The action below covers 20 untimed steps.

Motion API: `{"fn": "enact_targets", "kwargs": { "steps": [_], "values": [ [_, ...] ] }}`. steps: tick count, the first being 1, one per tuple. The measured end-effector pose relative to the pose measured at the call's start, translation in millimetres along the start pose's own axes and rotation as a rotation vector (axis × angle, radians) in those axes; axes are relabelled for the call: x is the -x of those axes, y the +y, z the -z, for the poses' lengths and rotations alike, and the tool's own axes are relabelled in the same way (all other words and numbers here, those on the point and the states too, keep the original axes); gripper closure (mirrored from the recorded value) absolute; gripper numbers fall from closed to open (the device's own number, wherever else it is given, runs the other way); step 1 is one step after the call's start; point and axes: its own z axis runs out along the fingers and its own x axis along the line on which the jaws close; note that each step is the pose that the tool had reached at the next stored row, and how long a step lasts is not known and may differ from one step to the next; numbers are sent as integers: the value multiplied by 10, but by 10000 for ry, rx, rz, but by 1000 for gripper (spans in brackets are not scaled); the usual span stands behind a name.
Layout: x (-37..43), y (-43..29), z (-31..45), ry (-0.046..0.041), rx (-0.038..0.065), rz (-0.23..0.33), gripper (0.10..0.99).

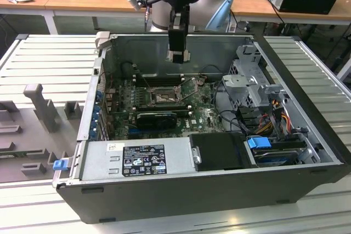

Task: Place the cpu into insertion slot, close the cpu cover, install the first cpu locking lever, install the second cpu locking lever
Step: 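Place the cpu into insertion slot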

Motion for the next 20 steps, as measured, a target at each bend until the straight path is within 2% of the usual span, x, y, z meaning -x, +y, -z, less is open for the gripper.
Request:
{"fn": "enact_targets", "kwargs": {
  "steps": [13,20],
  "values": [
    [0,-1,-14,-69,13,-909,557],
    [0,-7,-93,-76,14,-975,557]
  ]
}}
